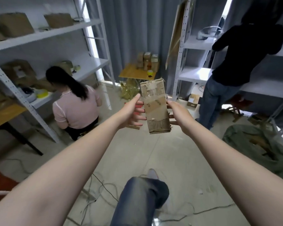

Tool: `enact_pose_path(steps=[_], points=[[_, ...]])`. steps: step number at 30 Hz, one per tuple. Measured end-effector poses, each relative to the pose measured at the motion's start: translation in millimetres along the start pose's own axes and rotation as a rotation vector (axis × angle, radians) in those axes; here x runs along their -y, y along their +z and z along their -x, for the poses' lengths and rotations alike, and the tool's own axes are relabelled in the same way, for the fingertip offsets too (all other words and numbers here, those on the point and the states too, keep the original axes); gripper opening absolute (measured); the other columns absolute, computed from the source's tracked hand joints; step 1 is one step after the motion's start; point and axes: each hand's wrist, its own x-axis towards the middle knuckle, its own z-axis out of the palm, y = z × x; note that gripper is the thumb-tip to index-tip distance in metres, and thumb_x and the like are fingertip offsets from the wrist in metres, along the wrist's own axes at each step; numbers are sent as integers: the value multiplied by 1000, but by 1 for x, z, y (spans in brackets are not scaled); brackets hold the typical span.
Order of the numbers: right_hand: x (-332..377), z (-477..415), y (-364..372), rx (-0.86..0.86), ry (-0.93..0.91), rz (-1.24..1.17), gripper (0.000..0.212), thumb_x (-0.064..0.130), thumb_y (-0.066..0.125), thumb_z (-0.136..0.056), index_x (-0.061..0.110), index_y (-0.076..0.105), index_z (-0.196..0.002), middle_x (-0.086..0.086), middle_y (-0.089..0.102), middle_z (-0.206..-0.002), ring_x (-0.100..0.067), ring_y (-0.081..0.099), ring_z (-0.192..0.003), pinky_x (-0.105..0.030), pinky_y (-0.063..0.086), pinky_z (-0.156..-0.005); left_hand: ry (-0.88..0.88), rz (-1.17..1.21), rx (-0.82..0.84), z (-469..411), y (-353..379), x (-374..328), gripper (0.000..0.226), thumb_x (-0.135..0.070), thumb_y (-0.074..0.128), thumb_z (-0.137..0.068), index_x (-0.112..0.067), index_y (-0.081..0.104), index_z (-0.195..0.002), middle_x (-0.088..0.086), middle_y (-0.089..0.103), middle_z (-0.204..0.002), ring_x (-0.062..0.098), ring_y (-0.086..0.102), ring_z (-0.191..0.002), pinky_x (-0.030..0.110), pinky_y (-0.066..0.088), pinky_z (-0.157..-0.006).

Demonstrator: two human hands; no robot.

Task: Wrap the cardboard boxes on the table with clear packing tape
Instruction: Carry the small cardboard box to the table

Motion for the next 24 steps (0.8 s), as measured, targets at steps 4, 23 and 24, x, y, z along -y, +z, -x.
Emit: enact_pose_path(steps=[4,23,24], points=[[17,-64,2,4,-18,24,26,46,41,-108,41,66,-102,19,64,-104,-11,60,-100,-36,50,-80,40,-41,26,-66,-20,-20,59,-68,34,-103,-20,59,-126,15,68,-124,33,76,-100,49,63,-82],[152,-594,170,-51,9,-42,31,38,44,-105,28,67,-123,2,68,-124,-23,61,-116,-46,49,-106,-1,-26,-64,-500,-278,-186,52,-66,36,-103,-24,58,-125,6,71,-119,29,75,-102,48,63,-83],[157,-610,170,-60,15,-44,33,37,45,-105,27,66,-128,1,67,-126,-24,61,-116,-47,50,-105,-7,-18,-69,-514,-282,-195,53,-66,36,-104,-23,58,-127,6,70,-119,30,74,-103,48,63,-82]])
